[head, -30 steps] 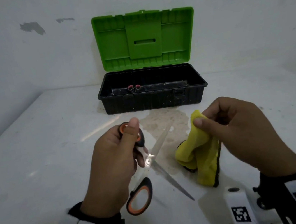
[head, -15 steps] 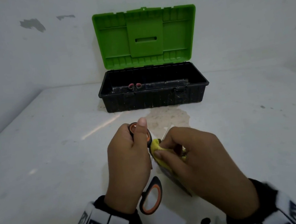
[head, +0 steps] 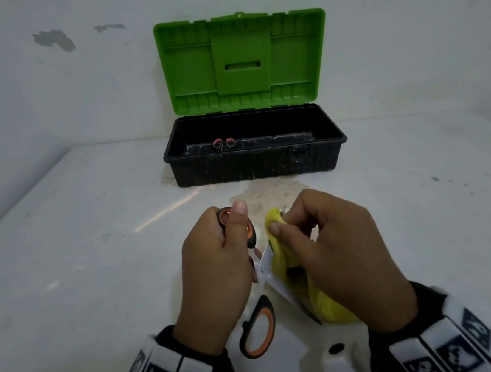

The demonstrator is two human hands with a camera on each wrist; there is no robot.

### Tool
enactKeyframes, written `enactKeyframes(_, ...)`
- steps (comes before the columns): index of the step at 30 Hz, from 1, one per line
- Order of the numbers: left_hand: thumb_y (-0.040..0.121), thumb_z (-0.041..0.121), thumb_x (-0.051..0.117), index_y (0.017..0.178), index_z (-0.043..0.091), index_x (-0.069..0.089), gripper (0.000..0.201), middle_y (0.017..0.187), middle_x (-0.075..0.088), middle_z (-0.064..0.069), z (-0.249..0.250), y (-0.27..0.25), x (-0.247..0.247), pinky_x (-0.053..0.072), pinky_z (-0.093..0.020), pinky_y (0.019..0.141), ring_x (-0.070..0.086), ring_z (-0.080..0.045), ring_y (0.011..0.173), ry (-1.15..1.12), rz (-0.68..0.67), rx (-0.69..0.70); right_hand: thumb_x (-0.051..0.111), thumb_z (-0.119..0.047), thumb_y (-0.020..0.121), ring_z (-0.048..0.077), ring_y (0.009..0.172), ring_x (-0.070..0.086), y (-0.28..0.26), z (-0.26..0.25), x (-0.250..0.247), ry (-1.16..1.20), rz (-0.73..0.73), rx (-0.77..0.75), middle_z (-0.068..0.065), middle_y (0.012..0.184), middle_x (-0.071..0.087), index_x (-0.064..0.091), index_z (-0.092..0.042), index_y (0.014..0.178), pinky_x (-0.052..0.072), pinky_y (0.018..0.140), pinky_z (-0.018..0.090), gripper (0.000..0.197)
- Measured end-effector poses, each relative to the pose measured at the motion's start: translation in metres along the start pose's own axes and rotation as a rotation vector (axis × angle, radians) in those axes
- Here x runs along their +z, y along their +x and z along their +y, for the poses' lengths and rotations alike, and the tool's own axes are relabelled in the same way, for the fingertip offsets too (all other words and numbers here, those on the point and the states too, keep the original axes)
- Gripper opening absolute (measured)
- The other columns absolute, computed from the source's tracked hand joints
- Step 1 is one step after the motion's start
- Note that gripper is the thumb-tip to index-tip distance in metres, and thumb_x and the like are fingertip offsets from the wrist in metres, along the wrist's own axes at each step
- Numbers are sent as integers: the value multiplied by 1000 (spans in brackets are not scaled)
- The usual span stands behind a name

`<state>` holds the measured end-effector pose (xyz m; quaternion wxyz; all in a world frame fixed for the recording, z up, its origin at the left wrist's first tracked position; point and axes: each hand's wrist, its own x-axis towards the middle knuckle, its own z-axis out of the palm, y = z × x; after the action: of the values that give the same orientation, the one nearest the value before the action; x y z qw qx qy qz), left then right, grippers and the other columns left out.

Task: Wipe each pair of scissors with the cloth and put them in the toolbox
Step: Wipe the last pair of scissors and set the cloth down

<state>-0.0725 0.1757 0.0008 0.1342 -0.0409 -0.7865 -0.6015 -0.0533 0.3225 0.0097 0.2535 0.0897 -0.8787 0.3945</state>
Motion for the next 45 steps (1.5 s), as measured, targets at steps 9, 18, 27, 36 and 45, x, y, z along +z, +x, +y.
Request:
enactKeyframes(9,100,42,44,73,7,51,44,59,61,-13,0,2,-2,48,-28,47,56,-18,41,-57,-36,37,72,-29,84,12,67,57,-3,-1,0,41,11,-5,-11,62,57,60,-23,69,44,57,16,20)
enactKeyframes(18,99,40,47,73,4,50,44,64,59,-20,-1,1,-4,44,-22,44,53,-13,42,-80,-88,41,75,-26,84,11,66,58,0,6,-4,90,103,89,-7,62,60,60,-21,68,45,57,13,22)
enactKeyframes(27,99,37,47,73,6,51,41,59,60,-15,1,0,-5,45,-21,44,54,-12,41,-135,-117,39,76,-25,83,10,66,59,2,6,-7,97,124,104,-8,62,61,61,-21,67,42,56,9,22)
enactKeyframes(36,100,35,47,71,7,52,40,54,61,-8,2,-3,-8,45,-25,44,52,-20,41,-176,-141,-29,76,-26,83,9,63,57,0,6,-4,113,110,122,-7,62,60,61,-20,67,41,55,10,23)
enactKeyframes(45,101,38,47,70,9,51,43,58,59,-13,4,3,-12,42,-21,44,47,-17,38,-154,-105,-121,78,-23,81,4,62,58,3,8,-23,165,142,100,-10,69,65,63,-23,68,40,56,7,21)
